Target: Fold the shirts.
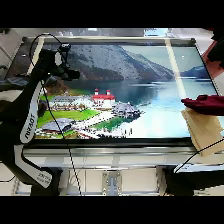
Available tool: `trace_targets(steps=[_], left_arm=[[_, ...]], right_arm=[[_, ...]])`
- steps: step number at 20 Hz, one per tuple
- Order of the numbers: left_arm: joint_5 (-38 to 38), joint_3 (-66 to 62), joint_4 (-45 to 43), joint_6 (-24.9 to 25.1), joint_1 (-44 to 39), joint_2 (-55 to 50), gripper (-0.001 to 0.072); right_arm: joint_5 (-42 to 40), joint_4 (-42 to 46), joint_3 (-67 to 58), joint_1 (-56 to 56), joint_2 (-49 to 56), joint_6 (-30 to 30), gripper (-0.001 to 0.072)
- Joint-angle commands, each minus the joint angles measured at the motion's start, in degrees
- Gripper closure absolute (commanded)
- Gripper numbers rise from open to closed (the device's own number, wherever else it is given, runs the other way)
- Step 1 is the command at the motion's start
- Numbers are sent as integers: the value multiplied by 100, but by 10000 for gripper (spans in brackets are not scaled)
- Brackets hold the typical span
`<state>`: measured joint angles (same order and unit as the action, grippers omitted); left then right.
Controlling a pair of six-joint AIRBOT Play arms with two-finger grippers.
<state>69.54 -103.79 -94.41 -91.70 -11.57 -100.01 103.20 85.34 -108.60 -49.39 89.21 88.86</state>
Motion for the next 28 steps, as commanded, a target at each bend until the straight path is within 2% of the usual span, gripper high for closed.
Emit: trace_targets(steps=[1,6,7,8,9,14,16,17,20,22,24,28], left_arm=[[42,-7,293,-2,-120,2,696],[90,-7,348,-7,-271,0,696],[105,-7,369,-7,-273,2,696],[116,-7,382,-7,-271,2,696],[129,-7,382,-7,-271,2,696],[249,-7,407,-4,-271,0,696],[238,-7,444,-4,-271,0,696],[245,-7,461,-4,-271,0,696],[507,-7,492,-4,-271,0,696],[719,-7,629,-35,-271,0,696],[846,-7,1084,-140,-271,2,696],[1176,-7,2109,79,-273,2,696]], right_arm=[[210,1121,907,-258,-26,-223,682],[-74,1961,2649,-264,-26,-192,679],[-192,1908,2914,-264,-26,-190,646],[-258,1818,3093,-260,-26,-190,498],[-260,1698,3178,-258,-26,-190,316],[-376,1143,2614,7,-367,-122,308],[-754,-94,2092,223,-518,-146,309],[-1010,-1014,1902,378,-603,-227,309],[-1753,-3532,1790,1038,-872,-857,322],[-1974,-4291,1797,1753,-903,-1110,322],[-2234,-3906,1797,2719,-903,-1204,321],[-2802,-2122,1797,4642,-903,-1694,321]])
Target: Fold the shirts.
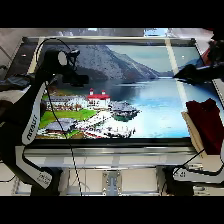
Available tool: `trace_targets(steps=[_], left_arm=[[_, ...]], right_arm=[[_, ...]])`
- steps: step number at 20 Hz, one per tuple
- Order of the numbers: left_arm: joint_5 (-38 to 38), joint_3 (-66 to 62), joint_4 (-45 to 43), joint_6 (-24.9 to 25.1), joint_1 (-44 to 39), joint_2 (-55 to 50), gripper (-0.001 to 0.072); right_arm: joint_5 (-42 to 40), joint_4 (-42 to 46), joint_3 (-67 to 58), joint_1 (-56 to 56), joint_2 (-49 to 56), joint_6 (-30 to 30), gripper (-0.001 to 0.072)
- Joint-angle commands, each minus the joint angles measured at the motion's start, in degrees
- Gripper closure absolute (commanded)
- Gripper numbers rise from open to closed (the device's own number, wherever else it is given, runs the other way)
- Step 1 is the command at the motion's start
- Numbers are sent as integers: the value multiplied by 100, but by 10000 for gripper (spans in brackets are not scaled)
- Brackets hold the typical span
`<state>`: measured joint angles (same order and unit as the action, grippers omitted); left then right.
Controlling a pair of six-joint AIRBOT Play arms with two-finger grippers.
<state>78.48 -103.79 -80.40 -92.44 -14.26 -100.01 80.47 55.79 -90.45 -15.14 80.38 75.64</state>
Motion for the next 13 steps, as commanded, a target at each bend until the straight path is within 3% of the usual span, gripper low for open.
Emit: trace_targets(steps=[1,4,13], left_arm=[[380,-7,791,269,-4,0,696],[573,-7,800,573,-2,2,696],[533,-7,820,778,-2,0,696]], right_arm=[[-728,1366,-17,1657,-20,-400,321],[-1115,2579,-20,2671,-20,-365,321],[-1108,2588,-17,4138,-20,-367,321]])
